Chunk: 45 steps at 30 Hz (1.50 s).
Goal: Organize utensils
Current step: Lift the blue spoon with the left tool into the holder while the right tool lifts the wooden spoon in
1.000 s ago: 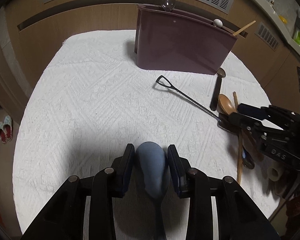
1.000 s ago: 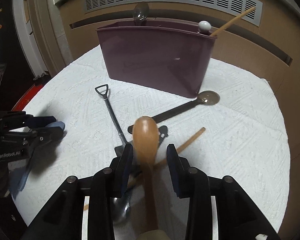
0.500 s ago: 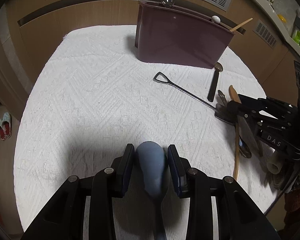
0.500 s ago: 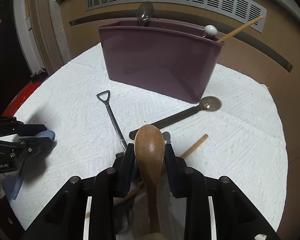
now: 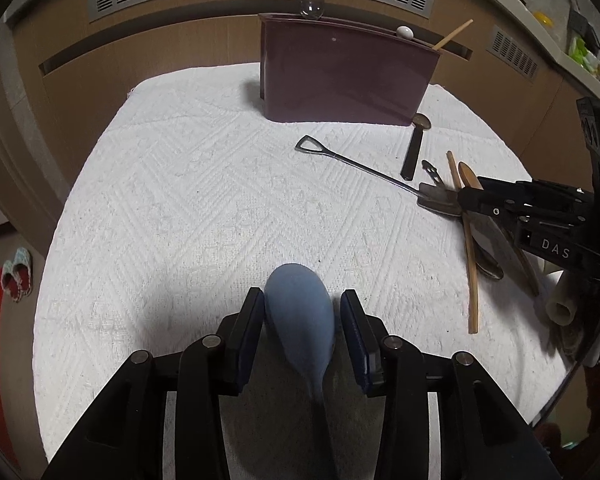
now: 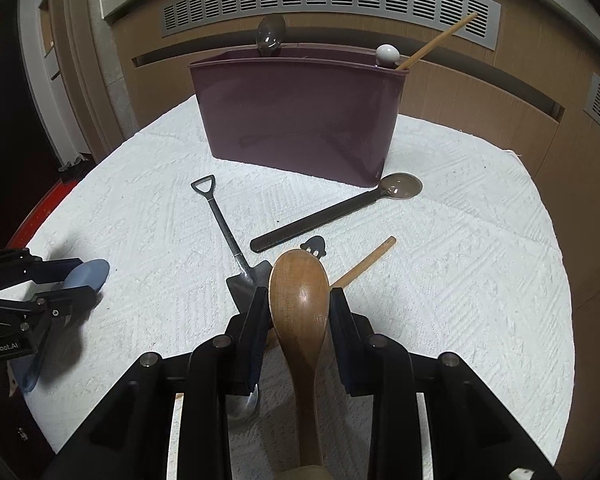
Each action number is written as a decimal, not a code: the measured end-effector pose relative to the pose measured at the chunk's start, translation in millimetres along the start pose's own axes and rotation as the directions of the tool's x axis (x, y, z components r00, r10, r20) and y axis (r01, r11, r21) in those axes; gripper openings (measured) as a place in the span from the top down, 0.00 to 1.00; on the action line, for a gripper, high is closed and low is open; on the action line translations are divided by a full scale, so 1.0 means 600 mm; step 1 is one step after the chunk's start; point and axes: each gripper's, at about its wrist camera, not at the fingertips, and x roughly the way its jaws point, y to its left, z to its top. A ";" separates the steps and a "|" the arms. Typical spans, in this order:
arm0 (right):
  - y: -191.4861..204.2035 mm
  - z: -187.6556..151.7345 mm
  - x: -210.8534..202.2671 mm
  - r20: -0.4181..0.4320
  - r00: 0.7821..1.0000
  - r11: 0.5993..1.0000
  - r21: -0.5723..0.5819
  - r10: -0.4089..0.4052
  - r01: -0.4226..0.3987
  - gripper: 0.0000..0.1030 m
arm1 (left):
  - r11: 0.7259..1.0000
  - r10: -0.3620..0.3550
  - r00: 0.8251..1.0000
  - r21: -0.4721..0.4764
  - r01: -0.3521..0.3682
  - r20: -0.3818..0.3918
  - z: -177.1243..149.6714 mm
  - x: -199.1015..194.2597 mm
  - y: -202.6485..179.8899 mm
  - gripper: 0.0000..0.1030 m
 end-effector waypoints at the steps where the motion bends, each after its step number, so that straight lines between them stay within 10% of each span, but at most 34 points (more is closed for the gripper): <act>1: 0.000 -0.001 0.000 0.001 1.000 1.000 0.001 0.003 -0.003 0.73 | 1.000 0.005 1.000 0.007 -0.005 0.002 0.000 0.002 -0.002 0.58; 23: -0.006 -0.008 -0.027 0.052 0.999 1.000 0.015 -0.009 0.008 0.73 | 0.998 -0.032 0.999 -0.063 0.033 0.019 0.007 -0.004 0.016 0.65; 37: -0.019 0.018 -0.048 0.121 0.991 0.996 0.067 0.055 -0.063 0.74 | 0.990 -0.124 0.956 -0.024 0.135 0.265 0.101 -0.070 -0.005 0.65; 41: -0.026 0.065 -0.089 0.213 0.974 0.993 0.067 0.078 -0.094 0.74 | 0.979 -0.197 0.898 0.023 0.204 0.393 0.176 -0.137 -0.009 0.65; 45: -0.037 0.181 -0.206 0.435 0.898 0.996 0.028 0.062 -0.083 0.74 | 0.973 -0.230 0.777 0.123 0.195 0.586 0.287 -0.244 -0.023 0.65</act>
